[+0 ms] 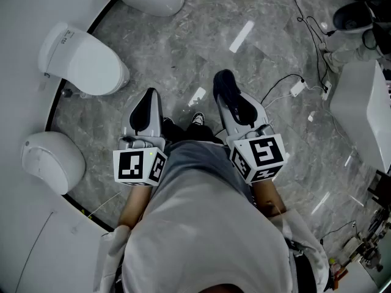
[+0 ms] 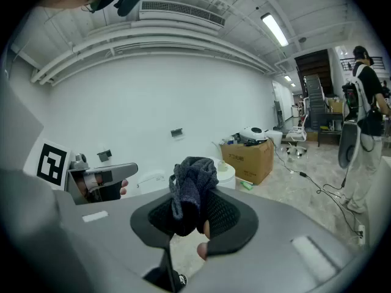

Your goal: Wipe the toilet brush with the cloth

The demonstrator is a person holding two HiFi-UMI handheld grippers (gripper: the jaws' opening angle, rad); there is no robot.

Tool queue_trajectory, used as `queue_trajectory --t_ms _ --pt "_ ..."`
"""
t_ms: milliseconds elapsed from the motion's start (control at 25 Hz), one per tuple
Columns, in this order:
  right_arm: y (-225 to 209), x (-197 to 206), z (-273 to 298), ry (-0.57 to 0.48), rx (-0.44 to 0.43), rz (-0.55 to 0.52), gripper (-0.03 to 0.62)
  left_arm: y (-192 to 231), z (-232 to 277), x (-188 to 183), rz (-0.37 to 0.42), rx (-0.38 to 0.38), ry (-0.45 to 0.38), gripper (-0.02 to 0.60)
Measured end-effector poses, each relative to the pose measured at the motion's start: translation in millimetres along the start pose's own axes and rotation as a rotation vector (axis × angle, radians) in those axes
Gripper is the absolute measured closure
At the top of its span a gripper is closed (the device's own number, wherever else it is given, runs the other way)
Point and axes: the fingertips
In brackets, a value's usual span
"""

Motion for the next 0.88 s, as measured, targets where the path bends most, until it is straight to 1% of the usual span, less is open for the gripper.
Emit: queue_trajectory --t_ms 120,240,320,560,720,880 --pt "-8.1 0.1 6.4 -0.007 0.011 0.017 0.508 5.8 5.8 4.0 -0.010 -0.001 0.008 0.581" --pt "-15.2 -4.7 9.8 -0.023 0.000 0.089 0.507 14.4 6.9 3.4 -0.027 -0.011 0.015 0.581" --pt "-19.4 -9.6 15.1 -0.029 -0.011 0.116 0.505 23.3 8.9 1.2 -0.036 -0.025 0.014 0.581" --pt "-18.7 -17.3 42.7 -0.014 -0.013 0.100 0.498 60.6 22.6 -2.2 -0.059 -0.064 -0.001 0.581" --pt "-11.3 -27.9 66.9 -0.003 -0.017 0.088 0.496 81.9 44.0 -6.7 -0.057 -0.057 -0.008 0.581" --pt "-8.2 -45.6 102.0 0.011 -0.021 0.079 0.496 106.6 75.1 -20.4 -0.054 -0.042 -0.016 0.581"
Point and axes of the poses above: the fingertips, and each gripper's own axes: z forward along the fingers, y to its left, x out of its underside, and after that the axes turned 9 degrees about x, right-handed
